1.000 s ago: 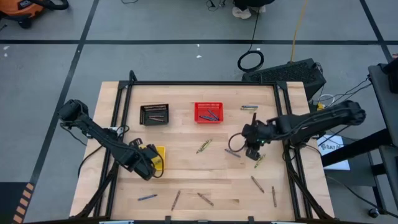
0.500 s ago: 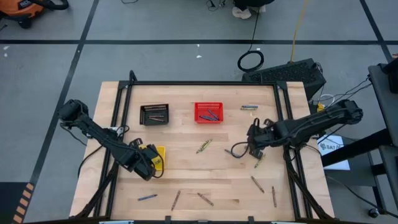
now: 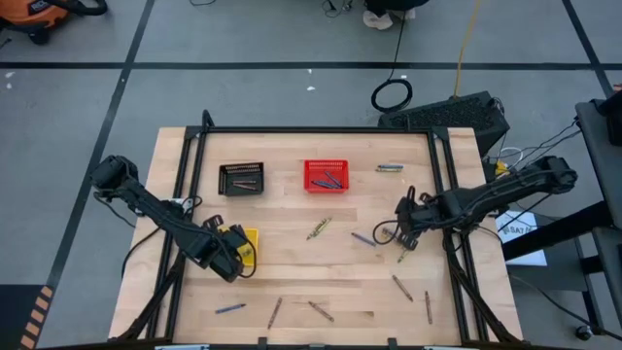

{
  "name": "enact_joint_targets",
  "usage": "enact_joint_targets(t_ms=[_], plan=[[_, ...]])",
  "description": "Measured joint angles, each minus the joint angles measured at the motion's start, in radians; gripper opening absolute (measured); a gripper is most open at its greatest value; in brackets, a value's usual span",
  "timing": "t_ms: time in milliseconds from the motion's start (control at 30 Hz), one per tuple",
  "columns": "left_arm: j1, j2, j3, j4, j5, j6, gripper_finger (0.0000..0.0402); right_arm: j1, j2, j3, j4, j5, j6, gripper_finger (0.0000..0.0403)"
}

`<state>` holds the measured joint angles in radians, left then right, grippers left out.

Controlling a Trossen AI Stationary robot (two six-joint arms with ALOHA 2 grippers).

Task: Sort crayons
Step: Put the blue crayon into the red bin

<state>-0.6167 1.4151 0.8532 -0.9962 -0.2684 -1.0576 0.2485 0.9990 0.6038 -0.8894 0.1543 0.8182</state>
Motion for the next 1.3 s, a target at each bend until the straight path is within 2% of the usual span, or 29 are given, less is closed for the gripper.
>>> enact_joint_targets(t_ms=[100,567,967,1300], plan=[[0.0,0.0,0.0,0.0,-0.002,0.0,0.0064,0.0,-0.002,-0.019,0.052,-0.029,-0.015,0.008],[0.0,0.0,0.0,0.0,-0.002,-0.003,0.0064,0.002,0.006,-0.105,0.2,-0.029,0.034,0.008],[0.0,0.0,0.0,0.001,-0.002,-0.009,0.0064,0.074,0.116,-0.105,0.264,-0.028,0.038,0.008],[0.0,0.0,0.0,0.001,-0.002,-0.009,0.0064,0.081,0.164,-0.103,0.283,-0.012,0.035,0.008]])
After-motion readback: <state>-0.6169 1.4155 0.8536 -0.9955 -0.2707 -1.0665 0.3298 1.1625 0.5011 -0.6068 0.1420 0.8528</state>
